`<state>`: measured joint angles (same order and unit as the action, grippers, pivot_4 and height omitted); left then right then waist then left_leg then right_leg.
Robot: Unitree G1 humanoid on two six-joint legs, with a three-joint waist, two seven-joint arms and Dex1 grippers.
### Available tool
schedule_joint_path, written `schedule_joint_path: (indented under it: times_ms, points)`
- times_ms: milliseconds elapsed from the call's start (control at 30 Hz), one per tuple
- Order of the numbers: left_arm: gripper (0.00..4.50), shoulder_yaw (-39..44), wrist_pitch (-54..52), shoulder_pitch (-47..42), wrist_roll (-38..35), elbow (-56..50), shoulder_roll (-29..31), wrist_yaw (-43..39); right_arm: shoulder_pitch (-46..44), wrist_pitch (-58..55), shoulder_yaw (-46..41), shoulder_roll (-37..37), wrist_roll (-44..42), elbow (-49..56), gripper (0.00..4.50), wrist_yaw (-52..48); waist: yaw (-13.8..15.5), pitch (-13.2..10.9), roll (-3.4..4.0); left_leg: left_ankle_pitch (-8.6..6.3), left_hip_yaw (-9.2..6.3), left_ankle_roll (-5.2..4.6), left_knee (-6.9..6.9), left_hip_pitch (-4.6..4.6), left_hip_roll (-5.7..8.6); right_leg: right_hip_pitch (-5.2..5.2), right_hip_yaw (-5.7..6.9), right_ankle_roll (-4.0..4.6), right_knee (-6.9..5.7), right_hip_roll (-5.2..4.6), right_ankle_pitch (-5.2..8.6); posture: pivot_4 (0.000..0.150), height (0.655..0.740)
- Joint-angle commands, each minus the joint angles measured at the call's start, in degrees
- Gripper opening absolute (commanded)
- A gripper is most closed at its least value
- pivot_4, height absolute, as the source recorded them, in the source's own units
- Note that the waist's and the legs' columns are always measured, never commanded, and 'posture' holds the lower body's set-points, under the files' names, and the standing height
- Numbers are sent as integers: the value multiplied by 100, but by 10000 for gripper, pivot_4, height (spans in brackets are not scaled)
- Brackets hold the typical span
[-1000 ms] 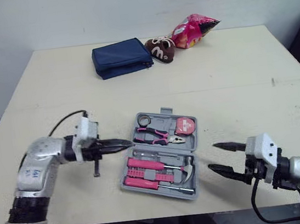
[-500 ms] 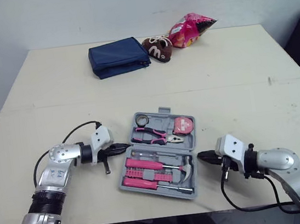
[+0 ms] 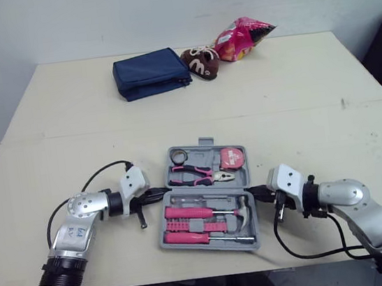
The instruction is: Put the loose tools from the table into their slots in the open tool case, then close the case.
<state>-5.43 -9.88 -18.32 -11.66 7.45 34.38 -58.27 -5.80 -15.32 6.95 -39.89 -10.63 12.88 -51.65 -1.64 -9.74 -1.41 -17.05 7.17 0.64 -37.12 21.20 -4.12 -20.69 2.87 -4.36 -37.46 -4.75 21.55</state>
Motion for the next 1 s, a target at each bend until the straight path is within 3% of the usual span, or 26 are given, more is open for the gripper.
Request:
schedule_joint_path:
  times_ms: [33, 67, 100, 200, 333, 400, 433, 467, 567, 733, 1000]
  points:
    - [0, 235, -77, 14, 20, 77, 113, 189, 31, -217, -194, -13, -67, 146, 343, 134, 2, 0, 0, 0, 0, 0, 0, 0, 0, 0, 0, 0, 0, 0, 0, 1500, 7400]
    - [0, 442, -125, -9, -78, 107, 138, 309, 60, -406, -348, -80, -138, 208, 343, 172, 2, 0, 0, 0, -1, 0, 1, 0, 0, 0, 0, 0, 0, 0, 0, 1500, 7400]
    - [0, 607, -156, -18, -128, 109, 194, 401, 82, -312, -520, -131, -76, 219, 3210, 277, 2, 0, 0, 0, -1, 0, 1, 1, 0, -1, 0, 0, 0, 0, 0, 1500, 7400]
    - [7743, 874, -168, 65, -275, -26, 438, 282, 203, -742, -1119, -311, -458, 488, 13275, 306, 8, -5, 4, 0, -1, 0, 3, 9, 1, -9, 0, 0, -1, -4, 0, 1500, 7400]
    - [25375, 1069, -1380, 25, -267, -493, 699, 811, 411, -2448, -1744, -752, -1250, 1179, 32849, 290, 13, -10, 11, -6, 0, -6, 7, 15, 2, -11, 4, 0, 7, -9, 0, 1500, 7400]
    - [34619, 1147, -2793, -279, -722, -928, 739, 974, 52, -4502, -2060, -925, -1670, 1584, 43008, 825, 10, -14, 6, -8, -6, -8, 6, 17, 2, -10, 5, 0, 6, -11, 0, 1500, 7400]
    - [39402, 1142, -3354, -440, -916, -1095, 735, 1016, -233, -5459, -2141, -969, -1899, 1699, 45000, 961, 9, -21, 4, -8, -11, -8, 6, 21, 1, -12, 6, 0, 4, -12, 0, 1500, 7400]
    - [43512, 1102, -3882, -595, -1049, -1221, 737, 1081, -560, -6279, -2196, -937, -2086, 1759, 45000, 1037, 8, -27, 3, -8, -13, -8, 1, 23, 3, -15, 6, 1, -4, -18, 0, 1500, 7400]
    - [44324, 955, -5219, -1031, -1243, -1439, 626, 1441, -1382, -7569, -2424, -489, -2639, 1644, 45000, 1316, -5, -28, 3, 0, -17, -8, 7, 36, 19, -36, 8, 2, -19, -31, -1, 1500, 7400]
    - [44324, 719, -6527, -1630, -1372, -1755, 230, 2054, -1965, -7718, -2441, 27, -3492, 1115, 45000, 2548, 4, -30, 2, 37, -14, 32, 4, 95, 26, -95, 10, 5, -20, -26, 2, 1500, 7400]
    - [44324, 533, -6985, -1902, -1198, -1987, -374, 2922, -2628, -7718, -2171, 714, -4372, 664, 45000, 4581, 5, -33, 0, 58, -6, 27, -1, 121, 37, -130, 4, -1, -38, -37, -1, 1500, 7400]
